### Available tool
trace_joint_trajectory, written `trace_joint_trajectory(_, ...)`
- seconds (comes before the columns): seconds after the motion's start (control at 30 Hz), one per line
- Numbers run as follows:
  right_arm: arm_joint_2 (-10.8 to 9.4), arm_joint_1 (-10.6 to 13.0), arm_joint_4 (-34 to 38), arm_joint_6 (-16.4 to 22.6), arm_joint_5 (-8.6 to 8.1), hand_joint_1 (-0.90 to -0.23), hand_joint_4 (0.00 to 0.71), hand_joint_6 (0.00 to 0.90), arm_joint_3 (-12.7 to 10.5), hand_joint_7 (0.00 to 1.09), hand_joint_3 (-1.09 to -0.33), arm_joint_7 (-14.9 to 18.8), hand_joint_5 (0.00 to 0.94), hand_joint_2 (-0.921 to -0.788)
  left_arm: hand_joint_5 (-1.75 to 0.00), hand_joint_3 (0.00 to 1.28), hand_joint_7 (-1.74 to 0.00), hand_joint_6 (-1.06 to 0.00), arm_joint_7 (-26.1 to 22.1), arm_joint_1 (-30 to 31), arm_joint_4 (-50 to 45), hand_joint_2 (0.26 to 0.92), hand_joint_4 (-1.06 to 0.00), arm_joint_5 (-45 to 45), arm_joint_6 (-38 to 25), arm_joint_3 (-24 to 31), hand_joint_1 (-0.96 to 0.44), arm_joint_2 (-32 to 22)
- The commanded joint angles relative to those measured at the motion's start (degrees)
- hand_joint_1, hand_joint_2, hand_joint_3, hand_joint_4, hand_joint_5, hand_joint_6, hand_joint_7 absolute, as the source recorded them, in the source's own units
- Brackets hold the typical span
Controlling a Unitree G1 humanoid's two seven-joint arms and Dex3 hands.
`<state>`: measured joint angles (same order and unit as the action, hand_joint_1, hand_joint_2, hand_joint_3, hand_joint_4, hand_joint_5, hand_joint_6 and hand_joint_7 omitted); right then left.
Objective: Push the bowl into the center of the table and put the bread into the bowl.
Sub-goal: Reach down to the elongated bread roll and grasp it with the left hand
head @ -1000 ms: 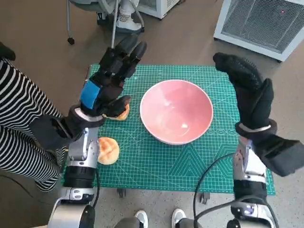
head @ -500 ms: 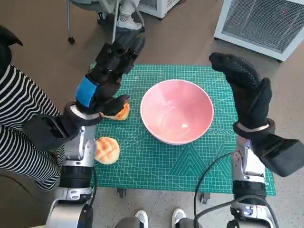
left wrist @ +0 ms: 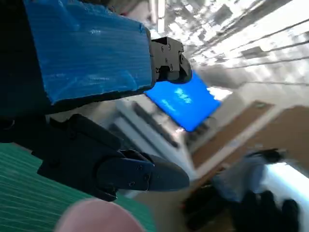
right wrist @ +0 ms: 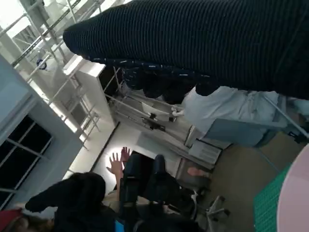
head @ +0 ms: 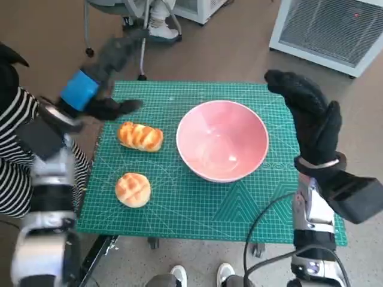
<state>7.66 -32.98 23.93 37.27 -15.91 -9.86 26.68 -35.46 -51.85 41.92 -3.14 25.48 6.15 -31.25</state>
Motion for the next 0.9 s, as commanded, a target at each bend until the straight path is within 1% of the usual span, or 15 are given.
trace_joint_trajectory(0.03,-0.2,1.4,0.2,-1.1,-1.04,-0.846,0.166,0.139,0.0,0.39,-0.752,-0.2,0.005,-0.921,0.0,0.02,-0.36,-0.11,-2.4,-4.6,5.4,0.892,-0.14,4.6,-2.0,-3.6,-0.74,-3.7)
trace_joint_trajectory(0.07,-0.2,1.5,0.2,-1.2,-1.12,-0.844,0.165,0.137,0.0,0.4,-0.753,-0.2,0.004,-0.921,0.0,0.01,-0.33,-0.12,-2.5,-5.2,6.4,0.874,-0.13,5.5,-2.1,-4.3,-0.7,-4.3)
trace_joint_trajectory(0.1,-0.3,1.5,0.2,-1.3,-1.25,-0.842,0.162,0.134,0.0,0.4,-0.757,-0.2,0.003,-0.921,0.0,0.01,-0.3,-0.14,-2.9,-6.1,7.3,0.843,-0.14,7.1,-3.5,-5.5,-0.62,-5.1)
trace_joint_trajectory(0.13,-0.3,1.5,0.3,-1.3,-1.32,-0.841,0.16,0.131,0.0,0.4,-0.759,-0.1,0.003,-0.921,0.0,0.02,-0.25,-0.16,-3.2,-6.8,8.1,0.818,-0.13,8.3,-4.4,-6.4,-0.54,-5.7)
trace_joint_trajectory(0.17,-0.3,1.5,0.4,-1.4,-1.4,-0.84,0.159,0.129,0.0,0.4,-0.761,-0.1,0.002,-0.921,0.0,0.02,-0.21,-0.17,-3.7,-7.6,8.9,0.802,-0.12,9.8,-5.9,-7.6,-0.48,-6.3)
trace_joint_trajectory(0.2,-0.3,1.5,0.6,-1.4,-1.45,-0.839,0.158,0.127,-0.1,0.4,-0.762,-0.1,0.002,-0.921,0.0,0.02,-0.17,-0.16,-4.0,-8.2,9.6,0.784,-0.11,10.8,-7.0,-8.4,-0.37,-6.7)
trace_joint_trajectory(0.23,-0.4,1.5,0.7,-1.4,-1.49,-0.838,0.158,0.126,-0.1,0.4,-0.763,-0.1,0.002,-0.921,0.0,0.02,-0.16,-0.17,-4.2,-9.0,10.4,0.778,-0.1,12.2,-8.1,-9.6,-0.33,-6.9)
trace_joint_trajectory(0.27,-0.4,1.5,0.8,-1.4,-1.51,-0.836,0.158,0.125,0.0,0.41,-0.766,-0.1,0.002,-0.921,0.0,0.01,-0.12,-0.17,-4.3,-9.5,11.0,0.77,-0.09,13.2,-8.9,-10.5,-0.22,-7.1)
trace_joint_trajectory(0.3,-0.5,1.5,0.9,-1.4,-1.54,-0.835,0.158,0.124,0.0,0.41,-0.767,-0.2,0.002,-0.921,0.0,0.01,-0.11,-0.17,-4.1,-10.2,12.1,0.766,-0.08,14.9,-9.4,-11.8,-0.18,-7.1)
trace_joint_trajectory(0.37,-0.6,1.6,1.0,-1.5,-1.6,-0.832,0.157,0.122,0.0,0.41,-0.772,-0.2,0.002,-0.921,0.0,0.01,-0.07,-0.16,-3.4,-11.3,14.0,0.761,-0.07,17.6,-9.7,-13.9,-0.06,-7.1)
trace_joint_trajectory(0.47,-0.7,1.7,0.9,-1.8,-1.88,-0.829,0.157,0.12,0.1,0.41,-0.776,-0.2,0.002,-0.921,0.0,0.01,-0.05,-0.16,-1.7,-12.3,15.9,0.757,-0.07,21.5,-9.9,-16.9,0.0,-6.9)
trace_joint_trajectory(0.63,-0.8,1.7,1.1,-2.3,-2.34,-0.822,0.156,0.117,0.1,0.42,-0.78,-0.1,0.001,-0.921,0.0,0.0,-0.03,-0.17,0.6,-13.1,18.4,0.743,-0.08,25.6,-9.4,-20.0,-0.03,-6.1)
trace_joint_trajectory(0.8,-1.0,1.8,1.0,-2.7,-2.42,-0.822,0.154,0.112,0.1,0.42,-0.781,-0.1,0.0,-0.921,-0.01,0.0,-0.02,-0.17,1.0,-13.6,21.1,0.732,-0.08,26.6,-9.2,-21.1,-0.07,-5.2)
trace_joint_trajectory(0.9,-1.1,1.8,1.2,-2.9,-2.56,-0.822,0.153,0.107,0.1,0.42,-0.781,0.1,0.0,-0.921,0.0,0.0,-0.02,-0.17,0.9,-13.7,22.2,0.731,-0.09,27.2,-10.1,-21.9,-0.08,-4.6)
